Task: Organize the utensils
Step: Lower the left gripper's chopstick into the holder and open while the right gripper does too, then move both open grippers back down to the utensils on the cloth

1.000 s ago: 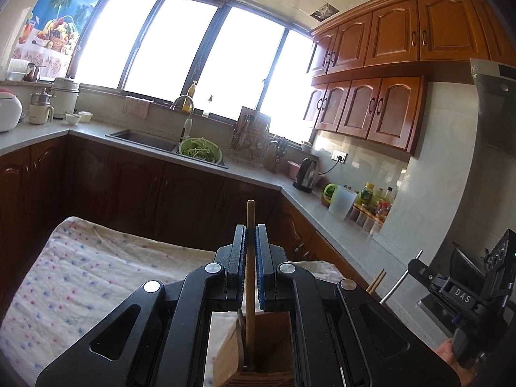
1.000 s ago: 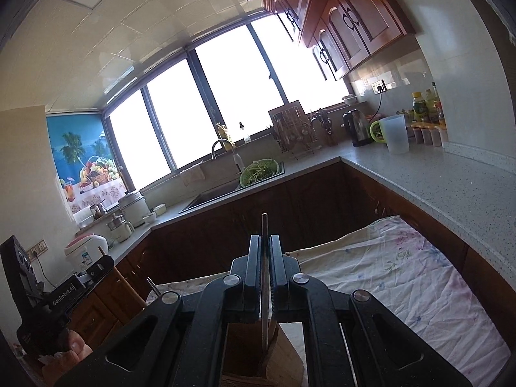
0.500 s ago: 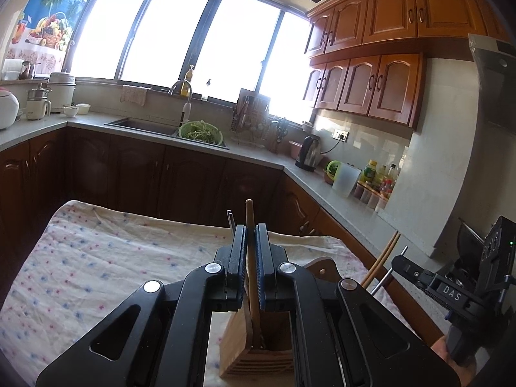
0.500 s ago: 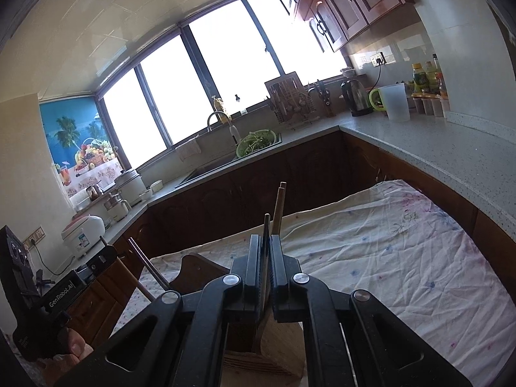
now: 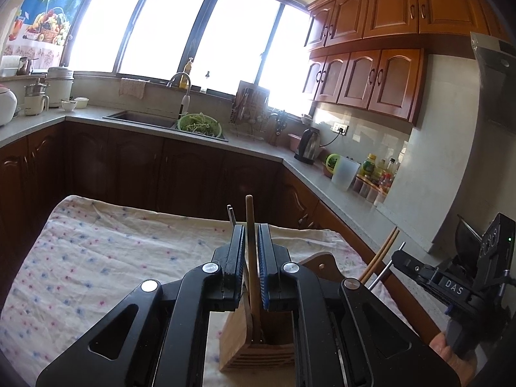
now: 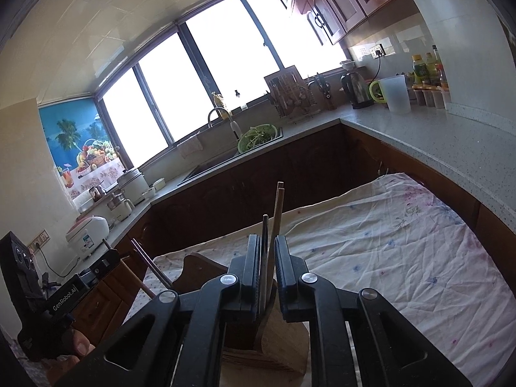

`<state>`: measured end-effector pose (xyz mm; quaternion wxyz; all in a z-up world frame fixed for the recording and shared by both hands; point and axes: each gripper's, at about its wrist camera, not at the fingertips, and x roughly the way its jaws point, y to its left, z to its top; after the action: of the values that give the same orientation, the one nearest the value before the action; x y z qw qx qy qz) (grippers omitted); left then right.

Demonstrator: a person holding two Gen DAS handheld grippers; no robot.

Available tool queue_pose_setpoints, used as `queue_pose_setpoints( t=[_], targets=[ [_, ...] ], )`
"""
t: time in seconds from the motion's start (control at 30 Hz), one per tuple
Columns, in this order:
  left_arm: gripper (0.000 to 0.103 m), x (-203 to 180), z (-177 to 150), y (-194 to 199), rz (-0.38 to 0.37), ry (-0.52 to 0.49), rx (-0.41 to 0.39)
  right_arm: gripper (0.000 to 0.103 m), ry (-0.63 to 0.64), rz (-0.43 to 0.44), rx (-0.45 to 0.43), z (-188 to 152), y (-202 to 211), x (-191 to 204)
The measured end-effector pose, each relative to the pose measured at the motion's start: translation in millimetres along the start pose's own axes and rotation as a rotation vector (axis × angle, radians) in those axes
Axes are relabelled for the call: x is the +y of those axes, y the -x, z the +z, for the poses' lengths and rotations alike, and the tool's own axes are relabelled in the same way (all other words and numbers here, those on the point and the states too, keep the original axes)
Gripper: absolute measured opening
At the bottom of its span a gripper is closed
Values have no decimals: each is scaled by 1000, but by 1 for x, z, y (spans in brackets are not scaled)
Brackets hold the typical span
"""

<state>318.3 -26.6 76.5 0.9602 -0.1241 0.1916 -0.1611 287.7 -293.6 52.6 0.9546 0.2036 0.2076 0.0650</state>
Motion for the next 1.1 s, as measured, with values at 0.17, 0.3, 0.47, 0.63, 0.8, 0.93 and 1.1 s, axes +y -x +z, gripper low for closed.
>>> queue_pose_setpoints(
  t=[0.17, 0.3, 0.47, 0.63, 0.8, 0.93, 1.1],
  targets=[
    [38, 2, -3, 6, 20, 9, -2, 45, -19, -2, -27, 3, 14, -4],
    [48, 7, -9, 14, 36, 26, 12, 68, -27, 10, -37, 3, 28, -5],
    [75, 11, -22, 32, 75, 42, 26, 94, -20, 28, -42, -5, 51, -8],
    [84, 17, -46, 50, 94, 60, 90, 101, -15, 28, -30, -23, 75, -11],
    [84, 20, -73, 72, 90, 72, 154, 101, -14, 19, -1, -45, 98, -17],
    [84, 18, -90, 90, 90, 70, 191, 101, -9, 2, 21, -62, 117, -22],
    [85, 13, -112, 108, 104, 30, 239, 101, -6, -18, 45, -83, 138, -25]
  ],
)
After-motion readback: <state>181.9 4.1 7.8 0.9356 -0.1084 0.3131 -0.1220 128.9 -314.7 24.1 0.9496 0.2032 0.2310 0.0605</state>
